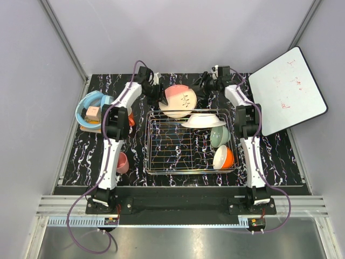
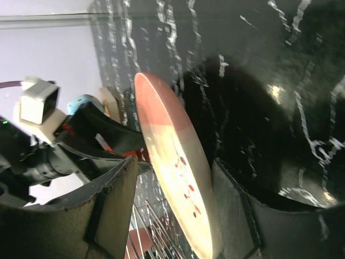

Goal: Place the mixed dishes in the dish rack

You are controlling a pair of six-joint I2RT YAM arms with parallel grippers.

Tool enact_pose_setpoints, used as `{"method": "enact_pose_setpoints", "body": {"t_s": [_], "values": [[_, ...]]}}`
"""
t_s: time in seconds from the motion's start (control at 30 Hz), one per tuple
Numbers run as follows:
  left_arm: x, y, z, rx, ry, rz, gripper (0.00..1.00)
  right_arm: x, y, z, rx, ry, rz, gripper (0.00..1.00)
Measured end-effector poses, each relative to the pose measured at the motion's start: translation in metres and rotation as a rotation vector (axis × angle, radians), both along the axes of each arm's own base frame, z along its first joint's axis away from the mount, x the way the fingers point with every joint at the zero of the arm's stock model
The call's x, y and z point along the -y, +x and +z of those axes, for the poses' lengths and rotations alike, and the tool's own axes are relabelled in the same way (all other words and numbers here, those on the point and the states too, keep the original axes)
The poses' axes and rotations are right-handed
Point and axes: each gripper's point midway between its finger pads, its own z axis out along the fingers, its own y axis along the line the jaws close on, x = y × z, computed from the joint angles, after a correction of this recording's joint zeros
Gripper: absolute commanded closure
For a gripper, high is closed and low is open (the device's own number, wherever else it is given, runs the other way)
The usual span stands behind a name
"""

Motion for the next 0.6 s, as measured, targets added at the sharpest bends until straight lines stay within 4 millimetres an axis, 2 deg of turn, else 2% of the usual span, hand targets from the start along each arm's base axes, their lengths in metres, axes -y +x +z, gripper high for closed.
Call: {"method": "enact_pose_setpoints", "body": {"t_s": [0.07, 0.17, 0.27, 0.37, 0.47, 0.5, 0.6], "values": [[0.0, 0.0, 0.0, -0.001, 0.0, 0.002, 0.41, -0.002, 0.004, 0.006, 0.021, 0.019, -0.003, 0.43], [0.002, 0.0, 0.001, -0.001, -0.009, 0.004, 0.41, -0.006, 0.005, 0.018, 0.032, 0.061, 0.006, 0.44], [0.026, 0.003, 0.0, 0.034, -0.052, -0.035, 0.41, -0.026, -0.008, 0.03, 0.022, 0.12, 0.074, 0.44], [0.034, 0.002, 0.002, 0.044, -0.044, -0.038, 0.41, -0.031, -0.014, 0.045, 0.026, 0.169, 0.124, 0.47], [0.036, 0.003, 0.002, 0.044, -0.055, -0.033, 0.41, -0.036, -0.02, 0.051, 0.026, 0.197, 0.159, 0.6], [0.036, 0.002, 0.002, 0.041, -0.06, -0.035, 0.41, -0.036, -0.019, 0.052, 0.039, 0.193, 0.158, 0.75], [0.036, 0.002, 0.002, 0.043, -0.06, -0.039, 0.41, -0.031, -0.012, 0.042, 0.094, 0.146, 0.142, 0.98]]}}
